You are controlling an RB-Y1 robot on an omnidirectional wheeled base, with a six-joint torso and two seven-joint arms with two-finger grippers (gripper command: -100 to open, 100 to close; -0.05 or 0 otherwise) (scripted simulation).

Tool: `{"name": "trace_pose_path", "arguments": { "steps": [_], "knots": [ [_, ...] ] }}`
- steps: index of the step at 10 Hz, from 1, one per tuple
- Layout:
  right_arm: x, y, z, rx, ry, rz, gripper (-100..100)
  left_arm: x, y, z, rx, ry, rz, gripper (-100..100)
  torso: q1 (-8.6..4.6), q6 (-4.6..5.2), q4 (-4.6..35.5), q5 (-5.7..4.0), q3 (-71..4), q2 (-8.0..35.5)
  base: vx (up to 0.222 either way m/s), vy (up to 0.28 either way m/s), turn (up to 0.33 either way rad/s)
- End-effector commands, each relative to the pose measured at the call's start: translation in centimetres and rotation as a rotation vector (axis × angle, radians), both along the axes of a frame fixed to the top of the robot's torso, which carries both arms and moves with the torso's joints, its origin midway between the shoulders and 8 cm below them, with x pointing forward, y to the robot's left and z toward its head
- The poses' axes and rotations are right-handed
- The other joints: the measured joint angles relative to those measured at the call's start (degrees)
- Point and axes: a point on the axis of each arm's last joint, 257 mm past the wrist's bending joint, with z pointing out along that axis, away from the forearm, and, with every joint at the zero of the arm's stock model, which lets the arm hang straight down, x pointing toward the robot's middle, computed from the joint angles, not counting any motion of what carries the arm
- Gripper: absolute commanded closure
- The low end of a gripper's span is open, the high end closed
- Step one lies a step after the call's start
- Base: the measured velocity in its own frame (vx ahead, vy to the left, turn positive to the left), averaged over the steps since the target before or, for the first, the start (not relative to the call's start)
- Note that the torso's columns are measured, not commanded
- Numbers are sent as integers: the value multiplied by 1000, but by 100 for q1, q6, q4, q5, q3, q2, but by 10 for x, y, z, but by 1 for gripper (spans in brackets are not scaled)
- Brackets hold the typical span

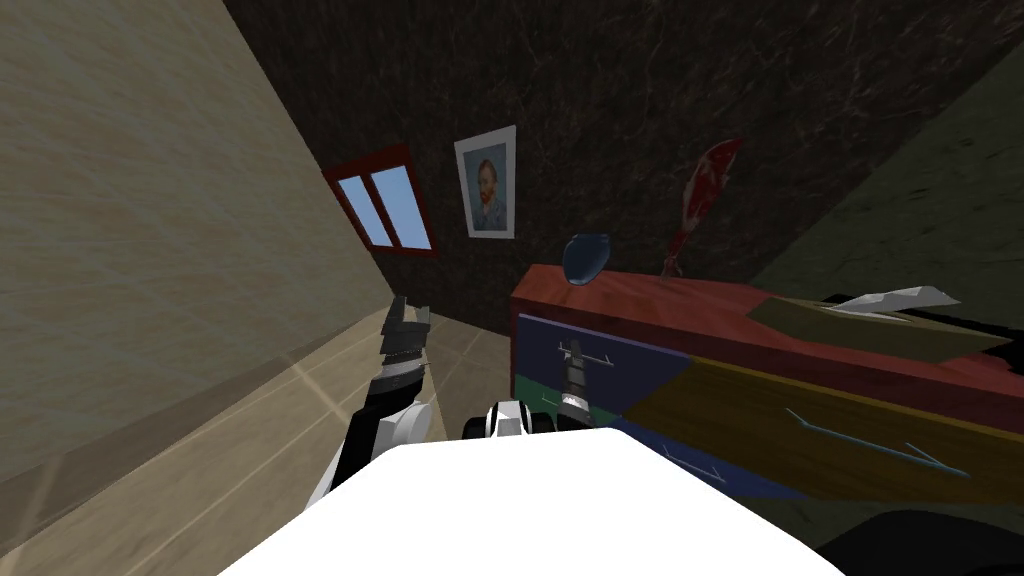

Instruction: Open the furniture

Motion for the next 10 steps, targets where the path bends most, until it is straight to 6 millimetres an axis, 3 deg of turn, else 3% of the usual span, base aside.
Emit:
{"name": "trace_pose_path", "arguments": {
  "steps": [1, 6, 7, 9, 10],
  "knots": [
    [-23, -27, 2, -37, 24, -100, -100, 0, 0, 0, 0, 0, 0, 0, 0, -3, 1, 1, 3, 8, -52, -66, 199],
    [-24, -27, 1, -37, 25, -101, -100, 0, 0, 0, 0, 0, 0, 0, 24, -4, -4, 6, -5, -6, -9, -1, 61],
    [-10, -5, -10, -3, 36, -17, 100, 0, 0, 0, 0, 0, 0, 0, 9, -3, -1, 3, 1, 3, 75, 72, -315],
    [-2, -2, -1, -3, 8, -7, 100, 0, 0, 0, 0, 0, 0, 0, 35, -25, 12, 20, -16, -14, 50, 63, -186],
    [6, 19, -16, 24, 38, 70, 100, 0, 0, 0, 0, 0, 0, 0, 29, -44, 10, 18, -23, -28, 17, 6, -338]
  ]
}}
